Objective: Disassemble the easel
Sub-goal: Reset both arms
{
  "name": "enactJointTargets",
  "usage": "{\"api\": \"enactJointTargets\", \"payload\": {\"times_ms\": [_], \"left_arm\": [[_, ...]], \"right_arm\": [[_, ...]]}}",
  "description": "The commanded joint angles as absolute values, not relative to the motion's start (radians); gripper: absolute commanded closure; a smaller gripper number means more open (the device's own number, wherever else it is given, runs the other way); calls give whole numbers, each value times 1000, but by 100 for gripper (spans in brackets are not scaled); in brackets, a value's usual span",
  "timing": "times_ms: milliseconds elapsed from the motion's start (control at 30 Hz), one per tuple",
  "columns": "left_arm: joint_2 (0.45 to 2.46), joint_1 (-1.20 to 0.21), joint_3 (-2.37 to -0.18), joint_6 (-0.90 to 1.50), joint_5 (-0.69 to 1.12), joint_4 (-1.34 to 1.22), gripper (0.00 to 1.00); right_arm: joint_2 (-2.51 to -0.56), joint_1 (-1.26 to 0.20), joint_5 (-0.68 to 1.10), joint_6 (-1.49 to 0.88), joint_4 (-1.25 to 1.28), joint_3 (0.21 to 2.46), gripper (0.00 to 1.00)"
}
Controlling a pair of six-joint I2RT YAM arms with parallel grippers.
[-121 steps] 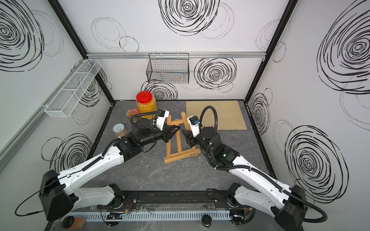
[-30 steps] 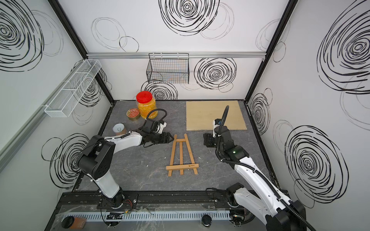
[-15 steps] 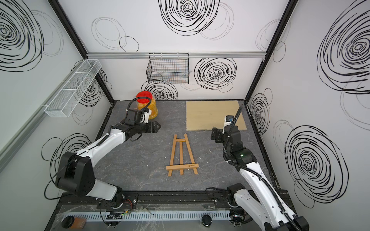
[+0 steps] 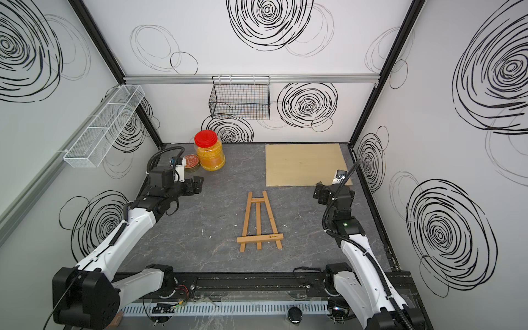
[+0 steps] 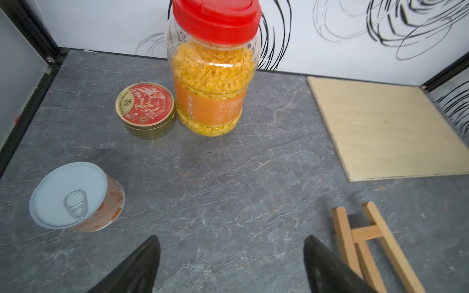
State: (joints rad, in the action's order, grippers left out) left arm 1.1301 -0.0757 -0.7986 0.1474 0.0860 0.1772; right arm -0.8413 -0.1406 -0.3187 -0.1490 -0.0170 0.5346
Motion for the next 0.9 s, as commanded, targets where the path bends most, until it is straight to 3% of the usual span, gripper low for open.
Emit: {"api": "enactJointTargets", "payload": {"times_ms": [0, 267, 500, 667, 867], "left_arm": [[1084, -52, -739, 95, -6, 58, 6], [996, 30, -609, 155, -144, -76, 0], [1004, 83, -524, 210, -182, -190, 1], [1070, 83, -494, 254, -240, -255, 1], [1132, 21, -426, 128, -301, -428, 1]], "right_arm": [[-850, -116, -305, -148, 150, 479, 0], [-980, -63, -310, -161, 417, 351, 0], [-1086, -29, -262, -121, 631, 279, 0], [-1153, 23, -212, -117, 733, 247, 0], [-1231, 44, -171, -125, 795, 258, 0]]}}
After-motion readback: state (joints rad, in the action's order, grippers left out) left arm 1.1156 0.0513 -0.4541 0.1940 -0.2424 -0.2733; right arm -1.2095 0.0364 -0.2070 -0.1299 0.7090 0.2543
